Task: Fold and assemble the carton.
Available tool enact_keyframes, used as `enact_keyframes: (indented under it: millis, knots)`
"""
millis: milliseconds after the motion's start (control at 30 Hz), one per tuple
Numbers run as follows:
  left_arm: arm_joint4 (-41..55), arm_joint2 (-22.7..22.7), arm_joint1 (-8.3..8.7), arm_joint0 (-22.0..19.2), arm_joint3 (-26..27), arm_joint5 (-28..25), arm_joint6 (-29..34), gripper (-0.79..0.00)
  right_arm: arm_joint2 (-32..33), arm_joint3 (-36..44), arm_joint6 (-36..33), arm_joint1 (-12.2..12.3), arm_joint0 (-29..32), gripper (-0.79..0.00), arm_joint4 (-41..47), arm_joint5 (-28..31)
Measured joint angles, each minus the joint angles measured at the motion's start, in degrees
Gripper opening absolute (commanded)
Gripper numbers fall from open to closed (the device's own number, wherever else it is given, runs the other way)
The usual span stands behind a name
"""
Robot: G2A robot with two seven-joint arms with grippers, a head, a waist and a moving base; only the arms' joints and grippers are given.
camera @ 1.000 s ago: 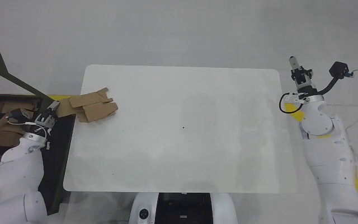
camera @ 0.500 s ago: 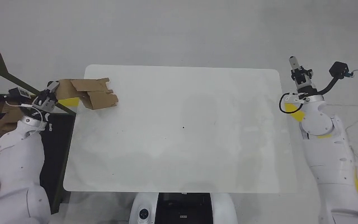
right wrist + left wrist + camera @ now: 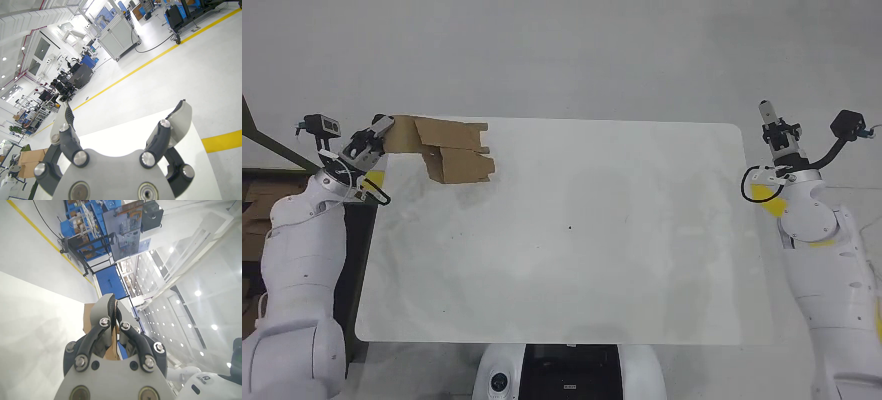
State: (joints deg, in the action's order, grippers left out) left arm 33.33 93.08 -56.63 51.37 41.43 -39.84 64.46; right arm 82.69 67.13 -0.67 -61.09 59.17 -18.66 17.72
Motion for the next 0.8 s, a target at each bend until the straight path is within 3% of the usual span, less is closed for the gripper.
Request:
enact_keyframes:
  millis: [333,800]
  knots:
    - [2.7,-10.8,-3.41,-1.9,6.8,1.8,0.7,-0.785,0.0,0.0,0.0,0.0,0.0,0.0,0.0,0.0]
    - [4.8,-25.4,-8.55,-7.3,8.2,3.9,2.0,-0.785,0.0,0.0,0.0,0.0,0.0,0.0,0.0,0.0]
